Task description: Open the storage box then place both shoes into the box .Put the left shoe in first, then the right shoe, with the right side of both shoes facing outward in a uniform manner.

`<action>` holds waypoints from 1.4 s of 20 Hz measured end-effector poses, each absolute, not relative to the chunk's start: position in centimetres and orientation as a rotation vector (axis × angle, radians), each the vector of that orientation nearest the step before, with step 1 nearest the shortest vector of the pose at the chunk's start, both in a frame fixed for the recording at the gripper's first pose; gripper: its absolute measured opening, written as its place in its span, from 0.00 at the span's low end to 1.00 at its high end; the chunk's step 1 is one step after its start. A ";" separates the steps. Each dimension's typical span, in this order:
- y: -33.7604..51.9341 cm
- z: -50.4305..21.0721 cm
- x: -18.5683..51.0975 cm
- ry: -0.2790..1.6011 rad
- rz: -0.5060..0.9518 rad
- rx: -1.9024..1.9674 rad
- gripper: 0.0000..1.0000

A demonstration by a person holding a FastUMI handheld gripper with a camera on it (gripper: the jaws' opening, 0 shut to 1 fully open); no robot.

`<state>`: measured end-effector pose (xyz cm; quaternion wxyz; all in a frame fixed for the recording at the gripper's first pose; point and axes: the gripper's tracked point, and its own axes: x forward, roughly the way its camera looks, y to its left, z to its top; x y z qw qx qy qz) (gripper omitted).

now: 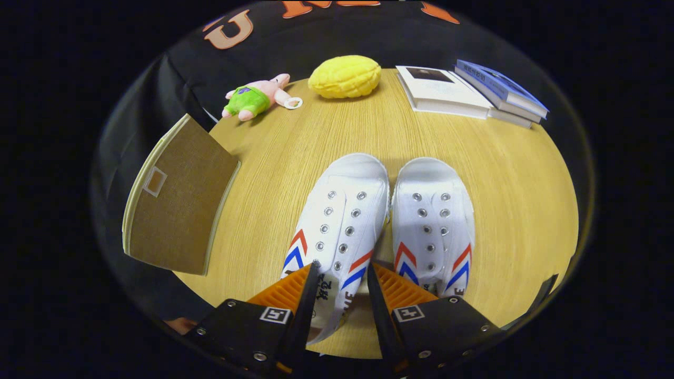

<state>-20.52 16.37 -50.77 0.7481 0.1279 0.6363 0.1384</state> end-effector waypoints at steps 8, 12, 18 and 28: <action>15.7 -51.0 -20.0 1.410 0.204 0.530 0.17; 16.5 -49.7 -19.3 1.418 0.189 0.556 0.07; 20.6 -43.1 -15.2 1.324 0.304 0.606 0.07; 31.8 -31.0 -10.4 1.197 0.543 0.670 0.07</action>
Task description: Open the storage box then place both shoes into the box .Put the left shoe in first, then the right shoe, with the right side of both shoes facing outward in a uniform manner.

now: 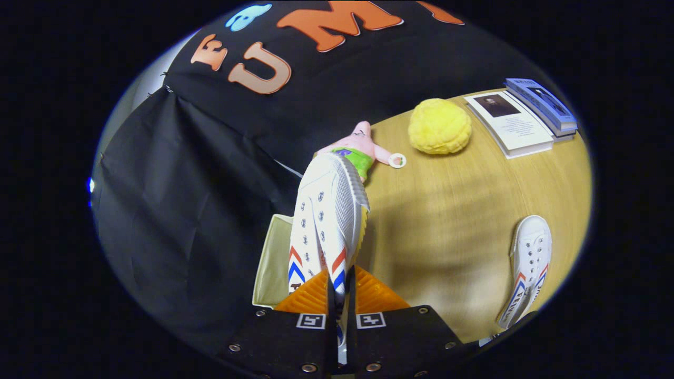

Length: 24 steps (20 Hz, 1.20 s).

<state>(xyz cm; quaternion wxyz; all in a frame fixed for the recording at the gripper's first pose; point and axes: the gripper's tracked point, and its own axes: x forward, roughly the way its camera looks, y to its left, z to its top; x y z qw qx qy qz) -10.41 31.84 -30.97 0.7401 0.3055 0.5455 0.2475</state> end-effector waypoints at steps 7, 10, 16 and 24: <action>41.4 -29.9 -10.7 1.162 0.707 0.556 0.07; 44.5 -31.5 -12.1 1.220 0.733 0.466 0.07; 45.3 -29.5 -12.6 1.190 0.795 0.531 0.35; 35.4 -30.6 -9.1 1.101 0.652 0.498 0.67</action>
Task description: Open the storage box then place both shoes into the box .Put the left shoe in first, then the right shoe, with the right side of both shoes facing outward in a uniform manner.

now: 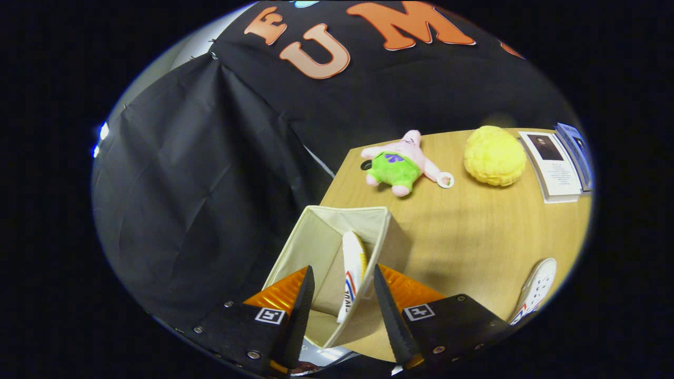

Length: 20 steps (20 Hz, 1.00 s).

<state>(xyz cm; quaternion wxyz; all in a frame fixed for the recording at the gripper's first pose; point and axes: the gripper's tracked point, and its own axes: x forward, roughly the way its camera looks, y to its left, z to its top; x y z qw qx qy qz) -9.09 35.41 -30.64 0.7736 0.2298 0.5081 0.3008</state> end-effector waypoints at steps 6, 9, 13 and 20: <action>23.0 -36.2 -9.9 1.105 0.436 0.397 0.87; 16.7 -40.3 -11.9 1.168 0.307 0.348 0.89; 9.2 -44.2 -15.4 1.231 0.180 0.318 0.90; 3.7 -50.5 -20.4 1.342 0.107 0.301 0.90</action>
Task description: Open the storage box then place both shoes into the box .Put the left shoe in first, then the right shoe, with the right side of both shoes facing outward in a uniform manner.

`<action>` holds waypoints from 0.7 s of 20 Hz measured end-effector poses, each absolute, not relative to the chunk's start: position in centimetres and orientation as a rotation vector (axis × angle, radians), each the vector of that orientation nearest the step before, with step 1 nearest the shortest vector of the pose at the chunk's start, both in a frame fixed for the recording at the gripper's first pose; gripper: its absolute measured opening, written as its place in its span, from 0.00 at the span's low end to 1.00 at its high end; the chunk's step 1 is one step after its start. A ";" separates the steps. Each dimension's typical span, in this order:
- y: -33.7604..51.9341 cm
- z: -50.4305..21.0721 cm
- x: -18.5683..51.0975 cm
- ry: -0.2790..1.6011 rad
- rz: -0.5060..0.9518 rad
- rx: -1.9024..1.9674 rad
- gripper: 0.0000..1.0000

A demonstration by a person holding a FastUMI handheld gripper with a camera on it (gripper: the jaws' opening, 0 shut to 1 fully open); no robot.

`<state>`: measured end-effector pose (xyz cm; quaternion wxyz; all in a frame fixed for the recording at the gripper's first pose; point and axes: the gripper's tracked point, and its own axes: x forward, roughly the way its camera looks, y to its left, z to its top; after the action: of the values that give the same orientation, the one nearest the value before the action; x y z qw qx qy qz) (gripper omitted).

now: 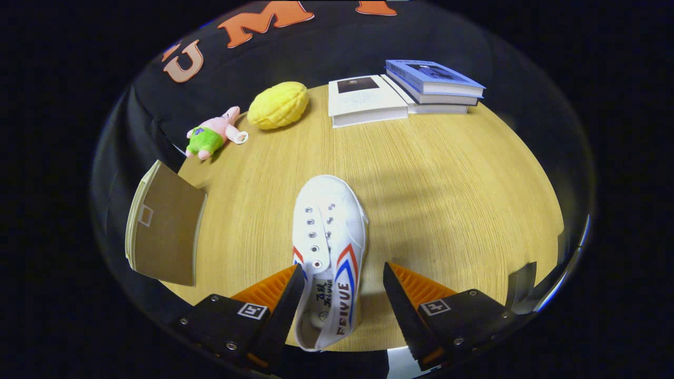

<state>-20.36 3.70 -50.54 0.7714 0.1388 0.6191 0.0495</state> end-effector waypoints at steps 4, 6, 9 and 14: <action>4.5 -53.0 -20.9 1.391 0.118 0.374 0.80; 4.9 -53.2 -20.8 1.417 0.126 0.415 0.69; 5.1 -53.2 -20.8 1.467 0.090 0.538 0.46; 5.8 -52.2 -20.6 1.512 0.044 0.715 0.13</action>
<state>-20.60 5.81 -52.23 0.6699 0.3174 0.6709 0.0197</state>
